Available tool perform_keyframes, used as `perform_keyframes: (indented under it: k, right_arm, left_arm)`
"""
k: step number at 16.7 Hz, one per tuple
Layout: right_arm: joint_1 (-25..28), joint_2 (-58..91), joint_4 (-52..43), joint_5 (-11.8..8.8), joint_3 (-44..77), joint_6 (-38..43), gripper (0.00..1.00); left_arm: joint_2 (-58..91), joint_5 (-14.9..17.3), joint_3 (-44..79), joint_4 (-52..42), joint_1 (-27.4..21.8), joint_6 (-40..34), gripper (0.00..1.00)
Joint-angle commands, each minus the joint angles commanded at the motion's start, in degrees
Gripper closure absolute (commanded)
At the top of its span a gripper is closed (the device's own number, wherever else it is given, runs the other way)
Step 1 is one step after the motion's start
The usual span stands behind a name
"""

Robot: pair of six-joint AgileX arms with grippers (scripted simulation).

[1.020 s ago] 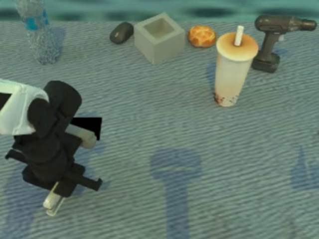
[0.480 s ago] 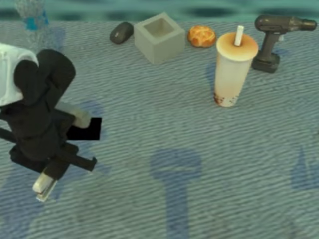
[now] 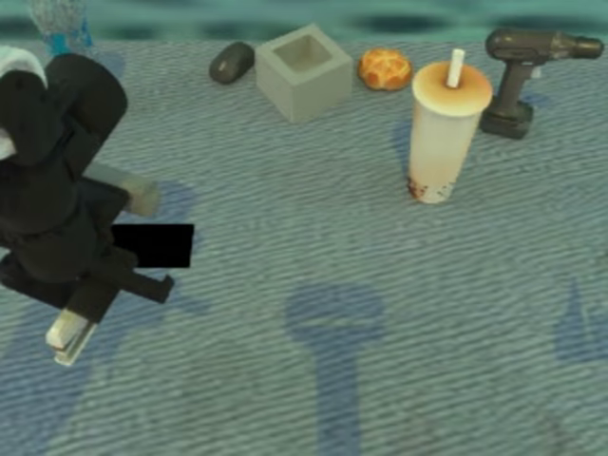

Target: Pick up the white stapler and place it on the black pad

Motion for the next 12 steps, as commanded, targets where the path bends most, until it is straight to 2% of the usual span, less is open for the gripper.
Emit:
perform_keyframes:
  k: [3,6,9,12]
  right_arm:
    - [0.00,0.00,0.00,0.00,0.00,0.00,0.00]
    - [0.00,0.00,0.00,0.00,0.00,0.00,0.00]
    - [0.00,0.00,0.00,0.00,0.00,0.00,0.00]
    - [0.00,0.00,0.00,0.00,0.00,0.00,0.00]
  left_arm:
    - [0.93,0.00,1.15,-0.40,-0.01,-1.82,1.00]
    - [4.17,0.01,5.26,-1.75,0.23,-9.05,1.00]
    - [8.81,0.02,11.10,-3.62,0.94,-21.55,1.00]
    - [14.15,0.03,17.68,-5.73,1.92,-38.26,1.00]
